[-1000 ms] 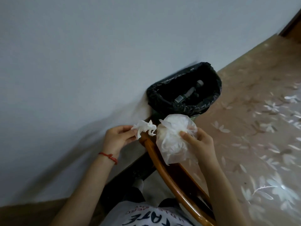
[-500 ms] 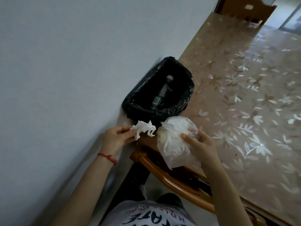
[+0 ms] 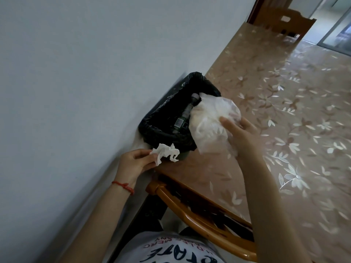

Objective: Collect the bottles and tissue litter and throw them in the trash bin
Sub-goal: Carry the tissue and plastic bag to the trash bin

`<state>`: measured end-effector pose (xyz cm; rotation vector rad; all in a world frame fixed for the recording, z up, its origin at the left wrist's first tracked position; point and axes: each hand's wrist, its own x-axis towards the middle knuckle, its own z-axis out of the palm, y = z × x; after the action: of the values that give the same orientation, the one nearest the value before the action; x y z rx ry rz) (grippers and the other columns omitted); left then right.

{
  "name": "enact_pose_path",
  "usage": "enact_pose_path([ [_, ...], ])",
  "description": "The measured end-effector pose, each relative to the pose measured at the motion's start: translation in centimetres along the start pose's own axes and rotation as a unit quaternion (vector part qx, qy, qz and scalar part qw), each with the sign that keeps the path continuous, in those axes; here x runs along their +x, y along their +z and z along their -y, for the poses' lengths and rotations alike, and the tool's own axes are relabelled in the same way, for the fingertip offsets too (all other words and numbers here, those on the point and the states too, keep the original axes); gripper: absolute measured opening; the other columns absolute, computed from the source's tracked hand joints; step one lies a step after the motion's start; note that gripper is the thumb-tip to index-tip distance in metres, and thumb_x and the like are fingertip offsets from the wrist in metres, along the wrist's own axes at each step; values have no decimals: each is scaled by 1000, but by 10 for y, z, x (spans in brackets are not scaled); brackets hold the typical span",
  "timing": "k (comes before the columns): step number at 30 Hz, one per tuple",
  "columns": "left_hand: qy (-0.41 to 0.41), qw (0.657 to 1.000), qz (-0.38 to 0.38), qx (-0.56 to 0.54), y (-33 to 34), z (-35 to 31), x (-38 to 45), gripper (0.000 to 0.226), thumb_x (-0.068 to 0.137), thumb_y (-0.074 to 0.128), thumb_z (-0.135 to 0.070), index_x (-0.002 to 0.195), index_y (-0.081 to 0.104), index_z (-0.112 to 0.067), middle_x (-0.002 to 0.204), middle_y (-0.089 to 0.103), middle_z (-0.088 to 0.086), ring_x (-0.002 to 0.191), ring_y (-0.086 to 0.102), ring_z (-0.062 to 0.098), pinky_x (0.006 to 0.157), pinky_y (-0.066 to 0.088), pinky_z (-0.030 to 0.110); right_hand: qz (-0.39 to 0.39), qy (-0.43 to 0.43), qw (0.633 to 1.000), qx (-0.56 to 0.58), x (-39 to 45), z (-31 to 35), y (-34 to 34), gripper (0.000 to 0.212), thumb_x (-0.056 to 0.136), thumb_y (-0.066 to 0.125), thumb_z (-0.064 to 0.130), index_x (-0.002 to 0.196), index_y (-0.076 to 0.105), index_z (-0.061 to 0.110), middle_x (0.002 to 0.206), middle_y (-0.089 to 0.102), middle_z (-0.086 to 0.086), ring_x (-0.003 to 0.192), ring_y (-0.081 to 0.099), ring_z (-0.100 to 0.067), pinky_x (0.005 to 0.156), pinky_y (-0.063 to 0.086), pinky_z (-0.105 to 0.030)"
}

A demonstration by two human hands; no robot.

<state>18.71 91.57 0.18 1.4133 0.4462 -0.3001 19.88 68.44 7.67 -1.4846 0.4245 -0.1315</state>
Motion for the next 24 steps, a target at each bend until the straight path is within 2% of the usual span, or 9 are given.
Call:
enact_pose_path([
  [5,-10,1000,-7,-21,-1,-3,-2,8,77,65,0,80,66,-7,84,67,12,80,65,20,57,55,14,-7,-23,999,-39,37,0,31,30,74,77,23,94,66,3,72,65,-2,62,60,-17,60,51,-30],
  [8,-7,1000,-9,-14,-1,-2,-3,8,78,65,0,83,67,-6,84,68,11,79,65,19,57,55,14,-8,-45,997,-66,51,-5,41,31,73,77,25,87,63,1,68,60,-3,55,54,-14,55,47,-28],
  [10,-6,1000,-8,-8,-1,-2,-4,10,77,66,-1,83,68,-8,85,68,11,81,66,20,59,56,16,-11,-71,992,-104,55,-9,45,39,74,76,28,90,60,-5,74,60,-6,62,54,-15,59,46,-28],
  [14,-1,1000,-7,-8,-1,-3,-7,11,76,67,0,77,67,-11,82,69,10,78,67,19,59,56,17,3,-84,979,-184,54,-16,39,48,78,73,30,120,58,13,102,68,-2,89,65,-12,80,53,-24],
  [16,4,1000,-6,-6,0,-3,-8,11,76,66,0,77,67,-11,80,69,9,76,67,18,59,56,17,-7,-110,970,-216,48,-19,33,49,79,71,30,123,56,14,108,66,-2,96,62,-12,85,51,-24],
  [18,10,1000,-5,-12,1,-5,-10,12,76,66,1,76,67,-10,79,69,8,75,66,18,58,56,17,-12,-146,952,-269,41,-25,26,48,82,69,30,125,55,15,114,63,-2,102,58,-11,88,48,-24],
  [20,14,1000,-7,-18,1,-7,-10,12,75,66,1,76,67,-11,79,69,8,75,66,18,58,56,17,-7,-185,922,-341,34,-35,18,49,83,65,33,127,53,15,122,59,-3,109,54,-15,94,46,-31],
  [22,18,1000,-7,-23,2,-10,-11,12,75,66,1,77,67,-10,79,69,9,75,67,18,59,56,17,-1,-222,880,-419,25,-45,10,50,85,62,35,128,51,11,129,54,-8,119,48,-22,100,42,-41],
  [24,27,999,-3,-34,4,-15,-12,11,75,66,1,78,67,-9,76,70,8,71,68,17,59,56,18,3,-267,829,-491,15,-56,3,51,86,59,35,126,52,4,130,52,-15,123,45,-28,101,41,-43],
])
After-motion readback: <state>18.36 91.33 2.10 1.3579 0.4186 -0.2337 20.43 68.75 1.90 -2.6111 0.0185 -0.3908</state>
